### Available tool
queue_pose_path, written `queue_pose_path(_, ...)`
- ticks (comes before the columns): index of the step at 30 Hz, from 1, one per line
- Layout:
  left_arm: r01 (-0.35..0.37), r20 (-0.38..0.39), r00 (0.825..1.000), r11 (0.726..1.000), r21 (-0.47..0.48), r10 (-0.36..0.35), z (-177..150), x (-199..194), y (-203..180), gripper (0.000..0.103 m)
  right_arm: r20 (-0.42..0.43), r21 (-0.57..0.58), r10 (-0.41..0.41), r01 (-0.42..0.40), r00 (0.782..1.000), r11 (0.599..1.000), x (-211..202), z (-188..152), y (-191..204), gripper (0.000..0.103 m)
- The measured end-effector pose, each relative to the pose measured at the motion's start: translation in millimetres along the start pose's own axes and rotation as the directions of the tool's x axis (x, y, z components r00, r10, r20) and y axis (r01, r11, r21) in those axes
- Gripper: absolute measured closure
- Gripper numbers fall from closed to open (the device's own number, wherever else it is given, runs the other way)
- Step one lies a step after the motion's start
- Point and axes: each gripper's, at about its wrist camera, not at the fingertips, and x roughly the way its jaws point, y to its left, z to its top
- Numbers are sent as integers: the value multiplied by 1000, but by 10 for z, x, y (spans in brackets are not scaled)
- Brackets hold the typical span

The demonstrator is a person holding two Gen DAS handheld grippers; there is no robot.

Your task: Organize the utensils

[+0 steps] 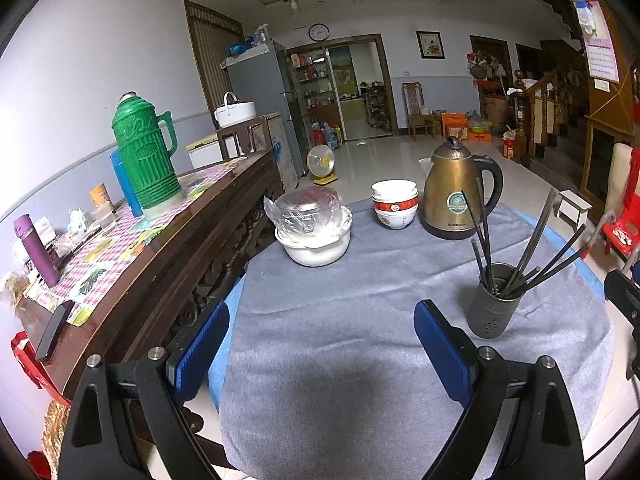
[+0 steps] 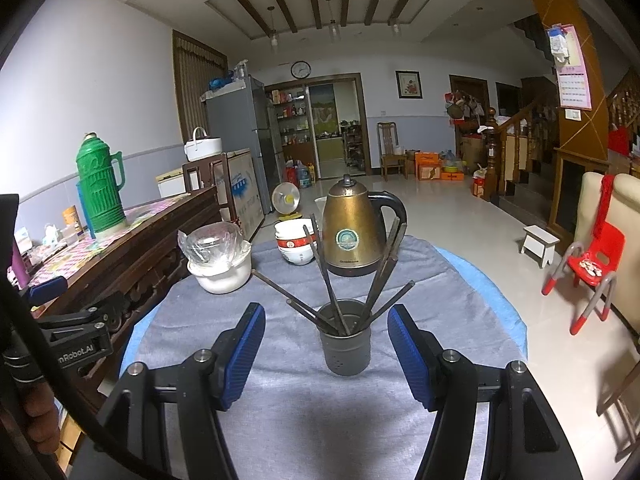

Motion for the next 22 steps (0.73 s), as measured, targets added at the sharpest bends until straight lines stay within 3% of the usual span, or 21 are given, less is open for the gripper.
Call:
queue_pose_path(16, -11, -17, 1000, 1000, 12, 11, 7, 89, -71, 9, -12, 11, 14, -14, 1000, 1000, 92, 8, 37, 36)
queue_pose_path(22, 23, -41, 999, 1000, -18, -23, -13, 241, -132, 8, -24, 32, 19, -18, 1000, 999, 176, -29, -79, 36)
